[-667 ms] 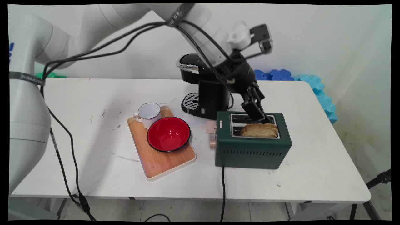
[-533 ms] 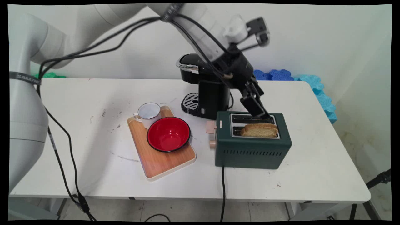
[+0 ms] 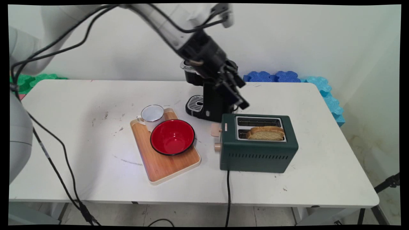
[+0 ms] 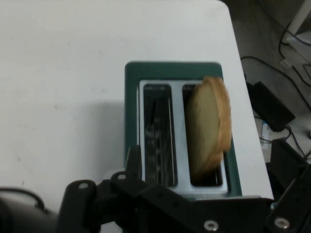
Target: Press the toaster switch
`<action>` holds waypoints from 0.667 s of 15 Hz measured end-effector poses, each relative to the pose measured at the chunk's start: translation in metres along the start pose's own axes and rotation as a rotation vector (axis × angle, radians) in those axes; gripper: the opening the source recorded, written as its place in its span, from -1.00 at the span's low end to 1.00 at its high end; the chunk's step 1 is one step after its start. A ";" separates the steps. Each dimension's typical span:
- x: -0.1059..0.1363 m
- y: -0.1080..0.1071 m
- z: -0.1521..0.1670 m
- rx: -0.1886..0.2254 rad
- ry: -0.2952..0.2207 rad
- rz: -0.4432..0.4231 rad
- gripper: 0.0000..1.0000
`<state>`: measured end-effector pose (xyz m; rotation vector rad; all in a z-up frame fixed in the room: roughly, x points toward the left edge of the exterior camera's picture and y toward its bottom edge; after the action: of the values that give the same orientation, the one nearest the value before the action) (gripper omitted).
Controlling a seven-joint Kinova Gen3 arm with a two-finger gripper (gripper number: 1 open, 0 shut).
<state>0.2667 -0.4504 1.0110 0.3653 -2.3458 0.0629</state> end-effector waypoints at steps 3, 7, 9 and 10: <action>-0.029 -0.004 -0.012 0.010 -0.003 -0.013 1.00; -0.063 -0.009 -0.011 0.024 -0.014 -0.053 -1.00; -0.079 -0.010 -0.004 0.021 -0.022 -0.075 -1.00; -0.083 -0.011 -0.002 0.018 -0.025 -0.082 -1.00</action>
<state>0.3275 -0.4402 0.9538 0.4736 -2.3529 0.0404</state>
